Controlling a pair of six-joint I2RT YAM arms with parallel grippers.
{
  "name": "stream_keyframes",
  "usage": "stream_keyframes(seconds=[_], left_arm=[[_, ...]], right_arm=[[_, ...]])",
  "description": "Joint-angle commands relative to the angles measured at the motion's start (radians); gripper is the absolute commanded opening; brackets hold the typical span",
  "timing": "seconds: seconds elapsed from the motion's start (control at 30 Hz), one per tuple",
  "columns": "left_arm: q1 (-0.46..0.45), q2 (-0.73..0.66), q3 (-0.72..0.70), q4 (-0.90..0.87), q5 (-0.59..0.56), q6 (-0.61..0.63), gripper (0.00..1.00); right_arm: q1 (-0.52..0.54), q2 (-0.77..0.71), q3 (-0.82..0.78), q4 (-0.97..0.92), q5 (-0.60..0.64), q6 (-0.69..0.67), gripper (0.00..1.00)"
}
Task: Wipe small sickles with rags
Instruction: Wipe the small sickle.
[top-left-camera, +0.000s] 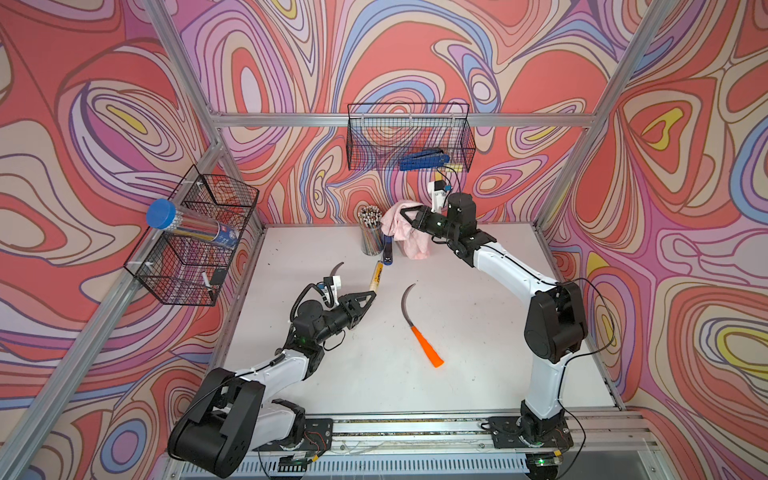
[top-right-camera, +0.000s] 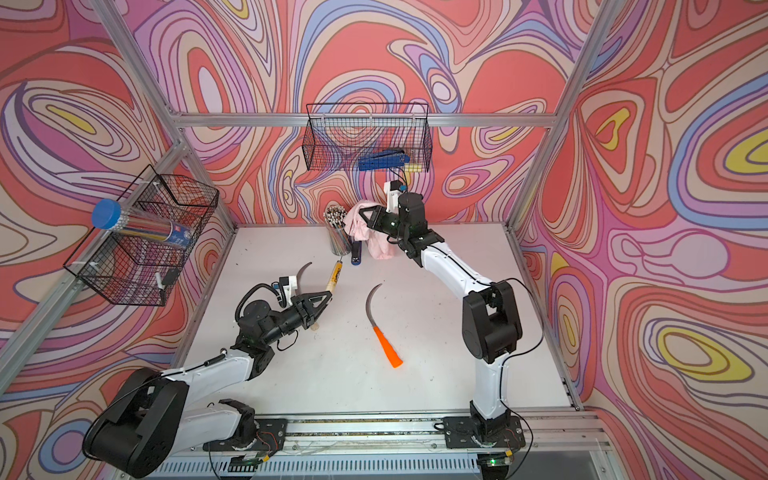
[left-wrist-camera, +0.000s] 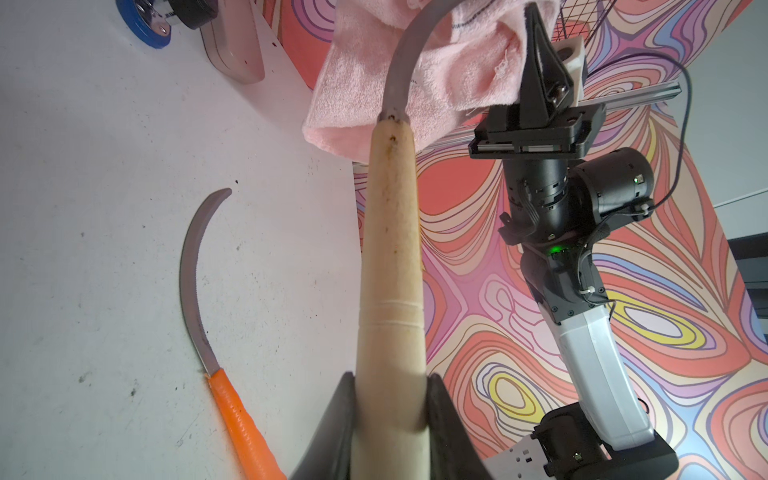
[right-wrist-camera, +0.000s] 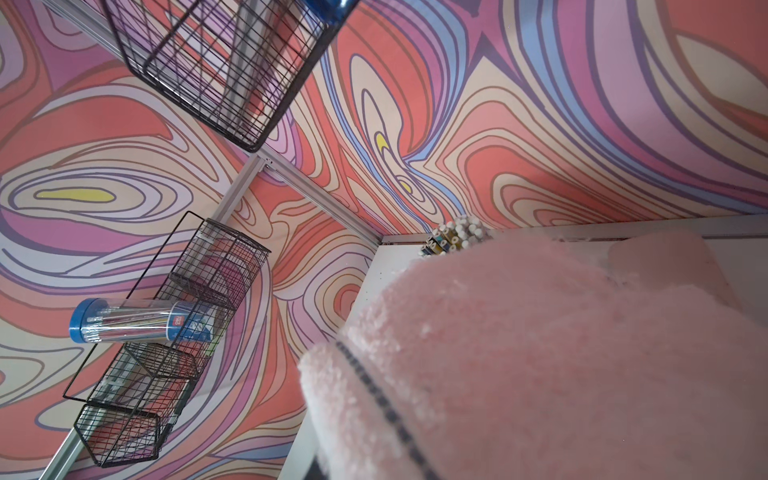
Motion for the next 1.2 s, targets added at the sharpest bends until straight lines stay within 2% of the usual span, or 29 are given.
stream_keyframes(seconds=[0.0, 0.37, 0.87, 1.17], left_arm=[[0.003, 0.018, 0.030, 0.111, 0.036, -0.022, 0.00], [0.004, 0.038, 0.035, 0.165, 0.051, -0.041, 0.00], [0.003, 0.012, 0.036, 0.138, 0.050, -0.035, 0.00], [0.004, -0.014, 0.034, 0.106, 0.043, -0.026, 0.00]], right_arm=[[0.008, 0.035, 0.021, -0.049, -0.020, -0.027, 0.00], [0.024, 0.042, -0.052, -0.009, -0.056, -0.025, 0.00], [0.185, 0.049, -0.113, 0.023, -0.097, -0.011, 0.00], [0.237, -0.024, -0.263, 0.119, -0.117, 0.036, 0.00]])
